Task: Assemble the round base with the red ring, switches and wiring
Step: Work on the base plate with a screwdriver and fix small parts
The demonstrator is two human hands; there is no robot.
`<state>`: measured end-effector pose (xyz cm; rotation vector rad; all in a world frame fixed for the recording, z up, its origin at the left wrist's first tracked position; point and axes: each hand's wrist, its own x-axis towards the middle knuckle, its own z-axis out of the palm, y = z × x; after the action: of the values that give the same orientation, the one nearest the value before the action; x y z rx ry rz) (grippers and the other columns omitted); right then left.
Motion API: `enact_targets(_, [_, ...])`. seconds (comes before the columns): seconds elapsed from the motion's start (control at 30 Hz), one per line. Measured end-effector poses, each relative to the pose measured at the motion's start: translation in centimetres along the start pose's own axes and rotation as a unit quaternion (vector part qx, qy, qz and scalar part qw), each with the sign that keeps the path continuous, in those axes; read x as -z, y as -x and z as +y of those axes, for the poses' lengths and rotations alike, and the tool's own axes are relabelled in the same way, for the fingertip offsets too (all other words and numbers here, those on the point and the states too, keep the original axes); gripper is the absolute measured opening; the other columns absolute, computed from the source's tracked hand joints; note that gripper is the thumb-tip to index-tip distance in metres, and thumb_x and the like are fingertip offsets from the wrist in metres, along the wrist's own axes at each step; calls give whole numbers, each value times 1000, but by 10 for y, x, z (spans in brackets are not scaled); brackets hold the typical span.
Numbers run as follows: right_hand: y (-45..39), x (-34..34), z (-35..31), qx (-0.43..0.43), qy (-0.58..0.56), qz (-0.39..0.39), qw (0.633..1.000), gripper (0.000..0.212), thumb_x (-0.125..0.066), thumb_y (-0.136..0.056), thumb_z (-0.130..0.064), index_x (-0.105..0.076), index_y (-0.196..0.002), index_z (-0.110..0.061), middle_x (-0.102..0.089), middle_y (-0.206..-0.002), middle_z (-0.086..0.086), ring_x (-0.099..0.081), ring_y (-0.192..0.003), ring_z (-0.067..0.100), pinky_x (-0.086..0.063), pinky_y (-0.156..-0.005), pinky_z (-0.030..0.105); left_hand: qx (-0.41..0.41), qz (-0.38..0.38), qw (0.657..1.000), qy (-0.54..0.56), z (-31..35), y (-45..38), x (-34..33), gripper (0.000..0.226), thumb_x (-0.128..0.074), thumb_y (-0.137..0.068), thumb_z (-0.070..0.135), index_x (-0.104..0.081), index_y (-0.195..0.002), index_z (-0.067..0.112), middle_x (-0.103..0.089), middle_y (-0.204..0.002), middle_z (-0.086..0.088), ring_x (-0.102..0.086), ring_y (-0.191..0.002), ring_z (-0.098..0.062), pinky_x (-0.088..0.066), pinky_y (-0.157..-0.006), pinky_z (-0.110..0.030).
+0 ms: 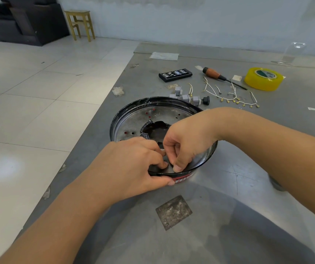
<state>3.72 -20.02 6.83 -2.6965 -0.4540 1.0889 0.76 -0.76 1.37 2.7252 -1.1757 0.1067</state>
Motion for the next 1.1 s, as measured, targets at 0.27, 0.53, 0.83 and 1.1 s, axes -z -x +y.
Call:
enact_targets(0.27, [-4,1,7,11,-41,-5,999,16,-83,-85,-22,-67,-81,-23,-65,-59,-15,-59,-55,-4,-48,-58,12,5,-8,1000,6,-1,-1,0,66,-37,-75,88,-75,-112,48,-63,-121,26,-54,-113,3,-51,-77,-26])
enact_targets(0.53, [-5,2,7,23,-56,-8,998,16,-83,-85,-18,-68,-81,-19,-65,-67,-7,-59,-59,2,-49,-59,15,2,2,1000,16,-1,0,-1,64,-42,-75,86,-78,-109,46,-64,-118,25,-56,-109,3,-55,-77,-32])
enact_targets(0.83, [7,-1,20,75,-104,17,992,13,-83,-85,-19,-70,-88,-19,-69,-76,-7,-63,-68,2,-50,-66,14,1,6,1000,-6,-1,-1,-2,64,-39,-75,88,-73,-110,47,-61,-118,26,-52,-109,4,-54,-76,-30])
enact_targets(1.1, [32,-27,65,79,-194,401,892,8,-75,-91,-30,-68,-94,-30,-72,-87,-10,-64,-76,-1,-51,-73,18,-8,94,996,-1,10,-2,-5,77,-21,-81,91,-75,-85,36,-61,-88,16,-53,-84,-1,-45,-62,-28])
